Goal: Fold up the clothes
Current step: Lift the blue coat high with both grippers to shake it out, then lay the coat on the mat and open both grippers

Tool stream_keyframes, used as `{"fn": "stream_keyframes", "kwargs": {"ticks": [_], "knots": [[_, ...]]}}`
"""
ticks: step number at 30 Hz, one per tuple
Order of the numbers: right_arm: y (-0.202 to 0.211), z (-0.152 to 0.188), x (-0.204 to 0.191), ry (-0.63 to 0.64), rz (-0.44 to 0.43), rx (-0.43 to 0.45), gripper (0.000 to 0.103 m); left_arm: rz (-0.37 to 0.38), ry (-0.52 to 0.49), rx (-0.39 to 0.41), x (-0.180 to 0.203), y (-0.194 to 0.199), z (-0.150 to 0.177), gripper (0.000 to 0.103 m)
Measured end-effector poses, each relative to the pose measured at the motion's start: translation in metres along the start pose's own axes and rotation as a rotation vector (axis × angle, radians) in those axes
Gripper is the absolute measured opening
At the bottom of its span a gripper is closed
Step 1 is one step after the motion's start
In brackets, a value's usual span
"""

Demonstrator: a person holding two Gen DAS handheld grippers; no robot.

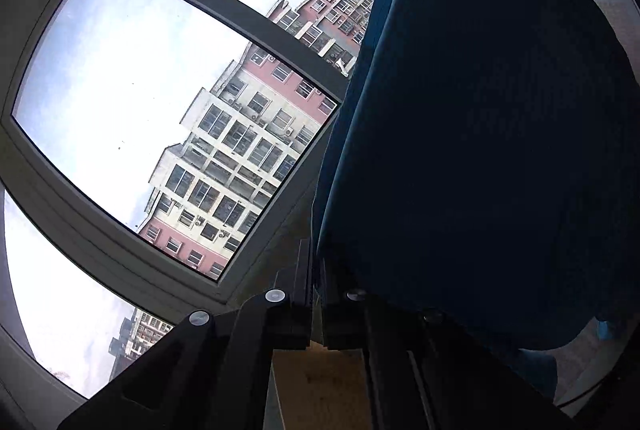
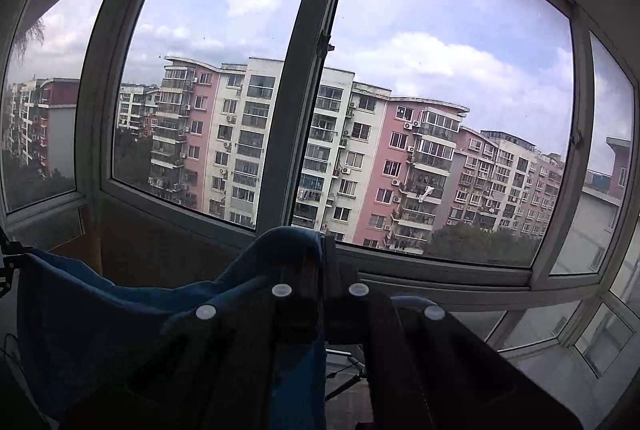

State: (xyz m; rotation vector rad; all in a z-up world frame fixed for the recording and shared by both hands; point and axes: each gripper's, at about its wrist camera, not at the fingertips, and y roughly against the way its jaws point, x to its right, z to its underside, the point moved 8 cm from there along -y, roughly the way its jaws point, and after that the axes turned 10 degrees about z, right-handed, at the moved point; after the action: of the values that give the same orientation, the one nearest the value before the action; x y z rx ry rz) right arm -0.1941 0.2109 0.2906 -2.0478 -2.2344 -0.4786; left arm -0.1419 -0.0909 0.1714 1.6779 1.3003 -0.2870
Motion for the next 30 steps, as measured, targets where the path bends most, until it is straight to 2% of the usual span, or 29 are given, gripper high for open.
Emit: {"fn": "stream_keyframes", "kwargs": {"ticks": [4, 7, 11, 13, 15, 17, 18, 19, 20, 22, 23, 24, 25, 27, 30], "knots": [[-0.109, 0.058, -0.019, 0.018, 0.007, -0.129, 0.001, 0.036, 0.002, -0.099, 0.016, -0.113, 0.002, 0.002], [-0.184, 0.108, -0.036, 0.073, 0.042, -0.212, 0.001, 0.115, 0.06, -0.17, 0.044, -0.198, 0.015, 0.002], [-0.26, 0.2, -0.064, 0.115, 0.037, -0.325, 0.001, 0.236, 0.099, -0.286, 0.105, -0.309, 0.042, 0.002], [-0.298, 0.254, -0.076, 0.157, 0.065, -0.422, 0.002, 0.307, 0.125, -0.355, 0.142, -0.36, 0.057, 0.006], [-0.331, 0.307, -0.088, 0.183, 0.079, -0.529, 0.008, 0.333, 0.121, -0.423, 0.17, -0.398, 0.066, 0.006], [-0.342, 0.346, -0.092, 0.17, 0.044, -0.618, 0.008, 0.357, 0.115, -0.488, 0.197, -0.432, 0.073, 0.007], [-0.347, 0.366, -0.093, 0.164, 0.026, -0.661, 0.012, 0.37, 0.108, -0.513, 0.207, -0.444, 0.075, 0.012], [-0.345, 0.369, -0.092, 0.173, 0.024, -0.674, 0.021, 0.385, 0.098, -0.53, 0.214, -0.45, 0.075, 0.016], [-0.344, 0.372, -0.091, 0.182, 0.023, -0.687, 0.024, 0.39, 0.086, -0.539, 0.218, -0.454, 0.074, 0.022], [-0.341, 0.377, -0.09, 0.2, 0.019, -0.713, 0.026, 0.379, 0.058, -0.526, 0.215, -0.449, 0.068, 0.023], [-0.33, 0.369, -0.087, 0.184, 0.01, -0.693, 0.026, 0.375, 0.055, -0.515, 0.212, -0.443, 0.064, 0.024], [-0.319, 0.362, -0.084, 0.169, 0.0, -0.674, 0.032, 0.372, 0.062, -0.502, 0.208, -0.434, 0.06, 0.026], [-0.302, 0.357, -0.083, 0.158, -0.06, -0.669, 0.044, 0.368, 0.072, -0.484, 0.201, -0.423, 0.057, 0.026], [-0.256, 0.351, -0.074, 0.092, -0.154, -0.645, 0.056, 0.366, 0.098, -0.433, 0.182, -0.396, 0.052, 0.028], [-0.178, 0.372, -0.06, 0.031, -0.256, -0.645, 0.056, 0.396, 0.144, -0.351, 0.147, -0.367, 0.051, 0.031]]}}
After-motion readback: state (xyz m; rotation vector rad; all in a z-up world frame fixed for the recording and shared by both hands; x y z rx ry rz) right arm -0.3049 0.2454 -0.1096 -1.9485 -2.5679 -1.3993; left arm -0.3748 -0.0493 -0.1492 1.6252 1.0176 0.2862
